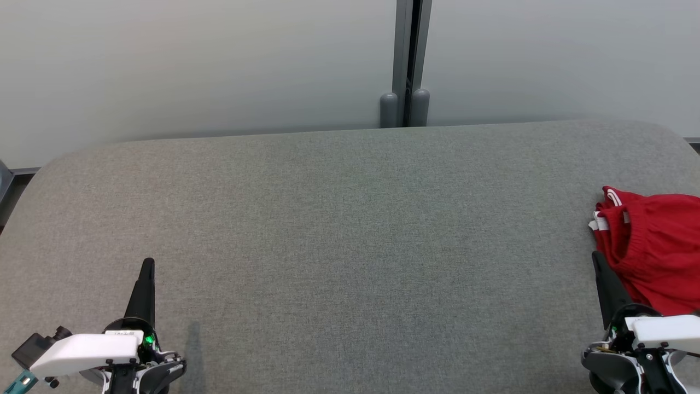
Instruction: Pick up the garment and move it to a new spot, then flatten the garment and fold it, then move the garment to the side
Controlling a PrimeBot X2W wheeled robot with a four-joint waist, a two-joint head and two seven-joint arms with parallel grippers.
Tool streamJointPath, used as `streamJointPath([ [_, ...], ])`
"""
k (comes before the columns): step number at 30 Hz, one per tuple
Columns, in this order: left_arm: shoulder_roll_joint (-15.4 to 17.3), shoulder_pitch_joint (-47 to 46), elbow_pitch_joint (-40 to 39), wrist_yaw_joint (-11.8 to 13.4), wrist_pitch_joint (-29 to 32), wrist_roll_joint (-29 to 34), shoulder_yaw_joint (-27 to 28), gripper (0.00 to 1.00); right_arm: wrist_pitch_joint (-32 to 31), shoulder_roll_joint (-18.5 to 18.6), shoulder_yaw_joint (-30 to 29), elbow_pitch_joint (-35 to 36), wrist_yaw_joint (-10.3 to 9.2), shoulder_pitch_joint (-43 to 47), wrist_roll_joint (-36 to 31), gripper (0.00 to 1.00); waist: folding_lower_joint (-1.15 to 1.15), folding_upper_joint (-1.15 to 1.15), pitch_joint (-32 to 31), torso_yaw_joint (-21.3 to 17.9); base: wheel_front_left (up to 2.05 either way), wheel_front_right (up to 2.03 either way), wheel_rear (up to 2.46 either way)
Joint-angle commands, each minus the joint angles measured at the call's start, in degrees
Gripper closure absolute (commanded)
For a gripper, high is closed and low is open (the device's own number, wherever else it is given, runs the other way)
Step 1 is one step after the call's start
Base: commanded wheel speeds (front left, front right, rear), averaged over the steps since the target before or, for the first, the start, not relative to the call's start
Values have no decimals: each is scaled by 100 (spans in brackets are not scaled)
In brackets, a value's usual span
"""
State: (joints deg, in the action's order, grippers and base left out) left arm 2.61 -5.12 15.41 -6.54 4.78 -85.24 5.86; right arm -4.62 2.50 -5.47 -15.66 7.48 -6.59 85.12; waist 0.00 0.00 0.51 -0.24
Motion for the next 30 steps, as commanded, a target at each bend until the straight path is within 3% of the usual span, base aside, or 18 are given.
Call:
streamJointPath([
  [1,36,-125,-59,-43,25,-114,36,100,-49,54,-44,59,2,22,122,100,0,0,-2,2,0,0,0],
  [17,43,-159,-157,-115,189,-730,82,100,-215,64,-119,187,2,64,758,100,0,0,-32,24,0,0,0],
  [30,41,-145,-151,-112,194,-724,81,100,-212,63,-118,186,2,65,737,100,0,0,-33,24,0,0,0],
])
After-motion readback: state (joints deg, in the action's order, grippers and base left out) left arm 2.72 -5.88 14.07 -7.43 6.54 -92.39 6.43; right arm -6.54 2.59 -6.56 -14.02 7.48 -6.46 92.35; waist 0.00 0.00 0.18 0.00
